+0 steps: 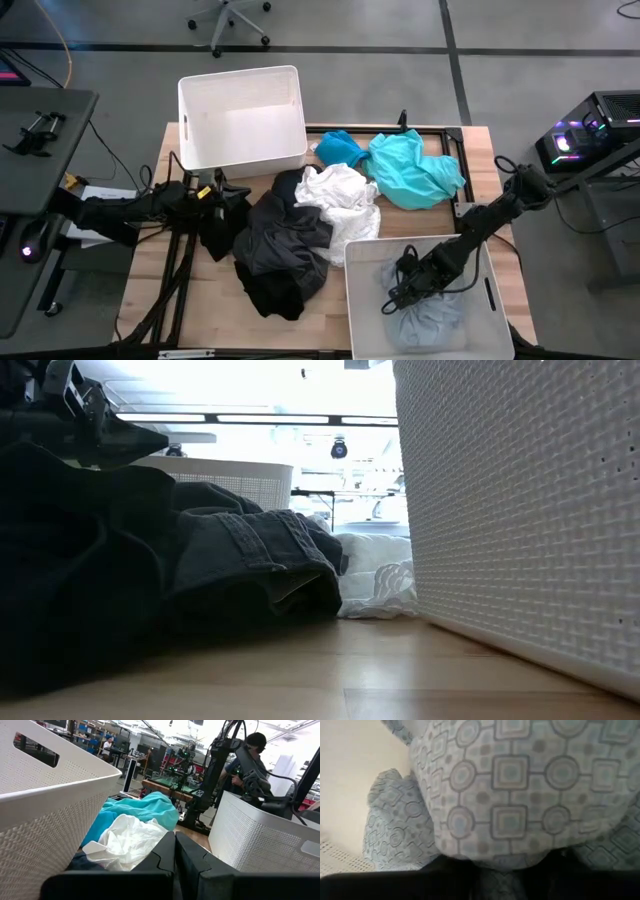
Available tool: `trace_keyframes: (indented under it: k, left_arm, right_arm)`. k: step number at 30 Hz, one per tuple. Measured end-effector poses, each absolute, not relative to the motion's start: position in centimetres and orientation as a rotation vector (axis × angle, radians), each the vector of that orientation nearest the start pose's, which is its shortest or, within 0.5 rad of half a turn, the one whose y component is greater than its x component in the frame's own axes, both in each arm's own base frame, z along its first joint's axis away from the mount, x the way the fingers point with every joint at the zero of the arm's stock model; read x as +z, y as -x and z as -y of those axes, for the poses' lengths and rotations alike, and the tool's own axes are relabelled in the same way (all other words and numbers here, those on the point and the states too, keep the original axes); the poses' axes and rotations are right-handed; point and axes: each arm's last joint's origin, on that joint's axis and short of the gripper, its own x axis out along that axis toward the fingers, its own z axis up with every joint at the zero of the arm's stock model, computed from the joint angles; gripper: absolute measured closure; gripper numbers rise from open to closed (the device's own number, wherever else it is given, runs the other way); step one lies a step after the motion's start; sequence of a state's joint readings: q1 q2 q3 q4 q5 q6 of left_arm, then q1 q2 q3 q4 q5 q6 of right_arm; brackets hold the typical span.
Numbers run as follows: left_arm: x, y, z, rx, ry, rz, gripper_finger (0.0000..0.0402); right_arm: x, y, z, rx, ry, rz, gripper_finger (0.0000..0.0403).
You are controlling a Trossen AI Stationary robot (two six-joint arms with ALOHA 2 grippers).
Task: Sort clothes
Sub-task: Put the light blue shirt into the bottom white bin, then put the black short into the top white bin
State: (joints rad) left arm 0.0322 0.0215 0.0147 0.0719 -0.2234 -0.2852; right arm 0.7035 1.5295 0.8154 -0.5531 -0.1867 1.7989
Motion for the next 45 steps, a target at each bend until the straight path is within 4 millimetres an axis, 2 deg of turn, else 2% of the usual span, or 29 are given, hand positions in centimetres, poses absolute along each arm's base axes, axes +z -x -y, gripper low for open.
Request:
trace_keyframes:
  k: [4,7,11,14,20,23,26,31,35,40,45]
  left_arm:
    - [17.4,-9.7,-1.0,0.244,0.290,0.101,0.0401]
    - [17.4,-9.7,-1.0,0.244,0.290,0.101,0.0401]
    - [17.4,-9.7,-1.0,0.244,0.310,0.104,0.0401]
    - [17.4,-9.7,-1.0,0.241,0.358,0.109,0.0401]
    - [17.4,-9.7,-0.9,0.236,0.419,0.115,0.0401]
    - [17.4,-9.7,-0.9,0.228,0.455,0.119,0.0401]
    - [17.4,-9.7,-0.9,0.207,0.499,0.120,0.0401]
    - [17.5,-9.7,-0.7,0.146,0.667,0.136,0.0401]
    - [17.9,-9.7,-0.6,0.105,0.697,0.144,0.0401]
    - [20.1,-9.6,-0.5,0.091,0.650,0.124,0.0401]
    - [23.1,-10.2,-0.2,0.116,0.596,-0.037,0.0401]
  right_arm:
    - [16.6,-20.2,-17.4,-0.496,-1.136,-1.496,0.0214]
    - [18.3,-21.0,-17.9,-0.445,-1.149,-1.521,0.0187]
    - [22.4,-21.7,-18.1,-0.398,-1.131,-1.560,0.0175]
    - [25.9,-21.6,-17.5,-0.335,-1.112,-1.614,0.0174]
    - [32.7,-21.1,-14.5,-0.197,-1.131,-1.550,0.0174]
    - [35.4,-20.9,-12.5,-0.152,-1.109,-1.397,0.0174]
    - [37.3,-20.8,-10.1,-0.218,-1.056,-1.179,0.0174]
    - [38.4,-21.3,-6.4,-0.380,-1.121,-1.032,0.0174]
    - [38.5,-22.1,-4.1,-0.435,-1.155,-0.970,0.0174]
    - [38.8,-23.0,-1.7,-0.308,-1.057,-0.927,0.0174]
    - [39.1,-23.3,0.4,-0.209,-0.930,-0.889,0.0174]
